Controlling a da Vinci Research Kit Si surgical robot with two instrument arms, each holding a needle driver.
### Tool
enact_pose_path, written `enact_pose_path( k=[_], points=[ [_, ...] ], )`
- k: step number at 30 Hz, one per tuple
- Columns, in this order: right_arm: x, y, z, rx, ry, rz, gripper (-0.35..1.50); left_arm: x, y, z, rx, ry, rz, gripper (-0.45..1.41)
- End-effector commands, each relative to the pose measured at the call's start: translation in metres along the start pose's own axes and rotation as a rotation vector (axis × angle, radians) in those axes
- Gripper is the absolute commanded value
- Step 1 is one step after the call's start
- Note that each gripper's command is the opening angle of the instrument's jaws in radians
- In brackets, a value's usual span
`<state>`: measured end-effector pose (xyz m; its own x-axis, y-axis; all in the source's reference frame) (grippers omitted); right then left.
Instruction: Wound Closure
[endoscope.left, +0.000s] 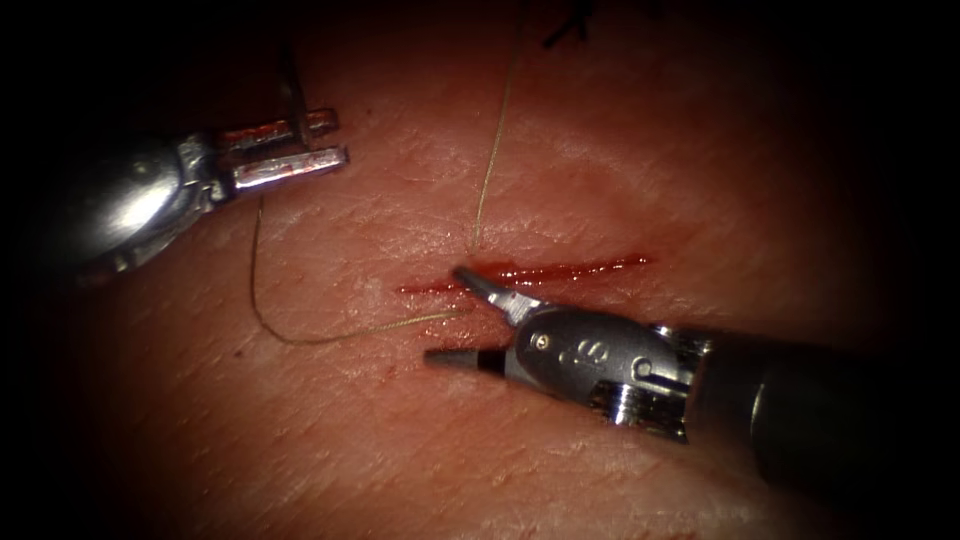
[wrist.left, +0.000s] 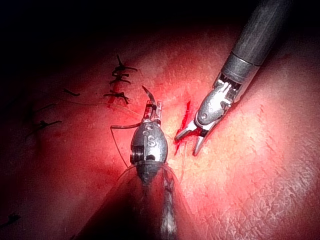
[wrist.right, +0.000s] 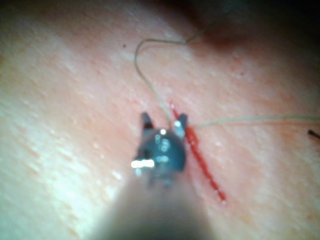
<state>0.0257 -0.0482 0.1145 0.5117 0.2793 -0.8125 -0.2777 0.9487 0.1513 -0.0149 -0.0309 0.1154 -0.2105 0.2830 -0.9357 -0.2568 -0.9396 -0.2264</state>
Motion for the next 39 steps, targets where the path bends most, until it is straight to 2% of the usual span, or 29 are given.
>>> enact_pose_path(
  k=[1,2,5,10,20,21,24,27,31,32,34,35,37,39],
  points=[
    [-0.0003,0.0002,0.0006,0.024,0.009,-0.003,0.26,-0.0004,-0.0001,0.0006,-0.001,0.001,0.001,-0.45],
    [-0.0005,0.0001,0.0003,0.045,0.01,-0.005,-0.35,-0.0004,-0.0001,0.0006,-0.001,0.001,0.001,-0.45],
    [-0.0006,-0.0003,-0.0005,0.075,-0.022,-0.015,-0.35,-0.0005,-0.0001,0.0006,-0.003,0.003,0.002,-0.45],
    [-0.0009,-0.0024,-0.0033,0.117,-0.026,0.008,-0.35,-0.0008,0.0004,0.0013,-0.008,0.009,0.007,-0.45],
    [-0.0009,-0.0078,-0.0118,0.206,-0.019,-0.002,-0.35,-0.0016,0.002,0.0026,-0.02,0.023,0.016,-0.45],
    [-0.0006,-0.009,-0.0136,0.212,-0.019,0.002,-0.35,-0.0017,0.0022,0.0028,-0.023,0.025,0.018,-0.45],
    [0.0,-0.0101,-0.015,0.218,-0.017,0.001,-0.35,-0.0018,0.0024,0.003,-0.024,0.026,0.014,-0.45],
    [0.0018,-0.0125,-0.0166,0.243,-0.008,0.007,-0.35,-0.002,0.0025,0.0032,-0.025,0.031,0.016,-0.45],
    [0.0037,-0.0135,-0.0166,0.259,0.04,0.02,-0.35,-0.0021,0.0021,0.0032,-0.029,0.033,0.016,-0.45],
    [0.004,-0.0136,-0.0164,0.252,0.059,0.025,-0.11,-0.0023,0.0019,0.0031,-0.031,0.034,0.016,-0.45],
    [0.0047,-0.0135,-0.0162,0.239,0.094,0.036,0.86,-0.0026,0.0012,0.0027,-0.028,0.031,0.016,-0.45],
    [0.0049,-0.0134,-0.0161,0.232,0.107,0.041,1.08,-0.0028,0.0008,0.0024,-0.023,0.027,0.015,-0.45],
    [0.0051,-0.0129,-0.016,0.223,0.128,0.044,1.26,-0.0032,-0.0003,0.0012,-0.001,0.01,0.013,-0.45],
    [0.005,-0.0123,-0.016,0.218,0.144,0.037,1.28,-0.0036,-0.0016,-0.0003,0.031,-0.015,0.01,-0.45]
  ],
)
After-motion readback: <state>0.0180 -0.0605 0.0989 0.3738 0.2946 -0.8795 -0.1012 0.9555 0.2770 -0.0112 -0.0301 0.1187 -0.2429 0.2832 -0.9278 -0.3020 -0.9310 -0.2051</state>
